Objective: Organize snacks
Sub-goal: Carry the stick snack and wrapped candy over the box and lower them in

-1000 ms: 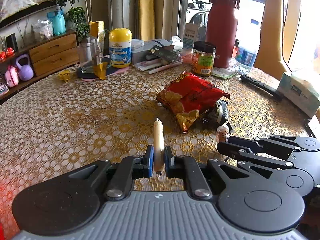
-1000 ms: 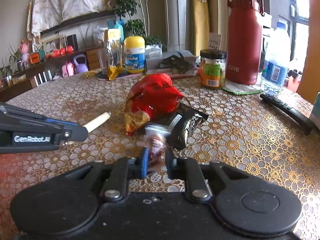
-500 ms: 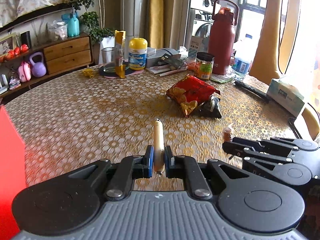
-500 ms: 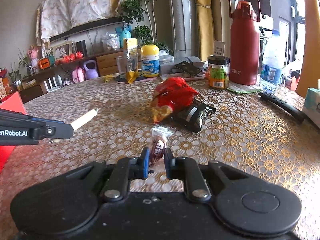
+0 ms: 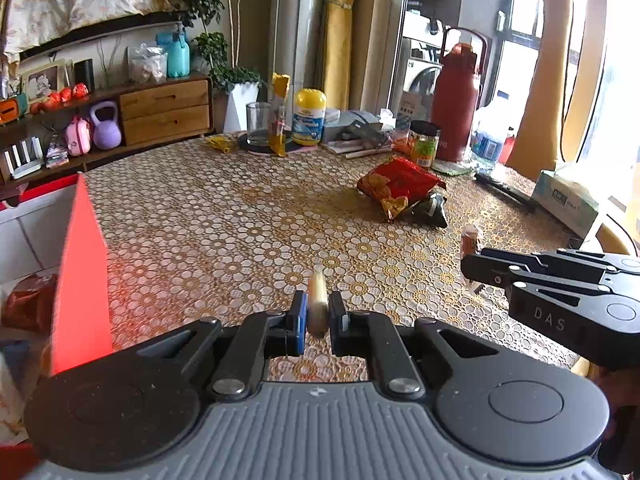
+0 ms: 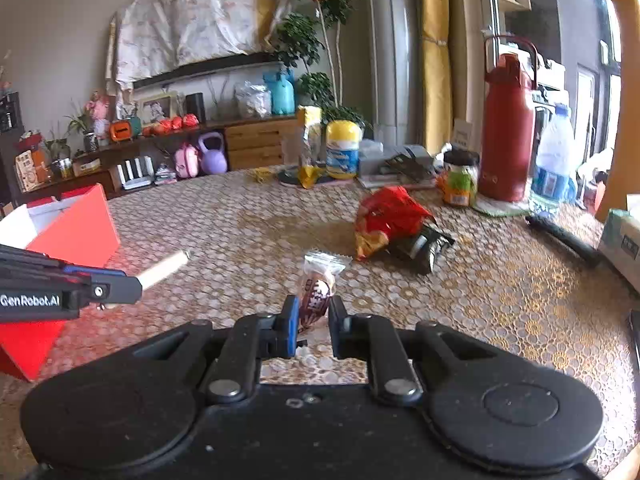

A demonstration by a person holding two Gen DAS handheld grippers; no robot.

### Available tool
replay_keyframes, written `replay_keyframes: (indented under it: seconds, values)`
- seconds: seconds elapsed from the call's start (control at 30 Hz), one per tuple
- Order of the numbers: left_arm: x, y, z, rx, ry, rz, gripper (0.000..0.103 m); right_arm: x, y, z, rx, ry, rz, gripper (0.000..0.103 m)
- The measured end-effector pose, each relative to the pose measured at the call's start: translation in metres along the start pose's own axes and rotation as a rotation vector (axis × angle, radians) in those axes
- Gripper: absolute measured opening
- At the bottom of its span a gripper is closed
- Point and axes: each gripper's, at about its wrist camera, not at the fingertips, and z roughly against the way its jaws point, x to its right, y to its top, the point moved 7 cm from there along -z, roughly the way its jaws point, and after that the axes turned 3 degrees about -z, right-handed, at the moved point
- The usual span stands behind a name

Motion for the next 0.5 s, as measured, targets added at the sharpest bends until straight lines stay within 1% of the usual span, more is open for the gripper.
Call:
replay_keyframes:
  seconds: [0.13,0.3,0.5]
  values:
    - [-0.007,-0.004,0.017,0.02,0.009,0.007,0.011,-0.016,0.005,0.011,0.022,0.024,0.023,0.015]
    - [-0.023,-0.015,0.024,0.014,0.031,0.04,0.011,-0.037,0.009,0.019,0.038,0.05,0.063,0.015]
    - [-0.035,-0.011,0.04,0.057,0.036,0.057,0.011,-0.058,0.007,0.021,0.034,0.077,0.093,0.015]
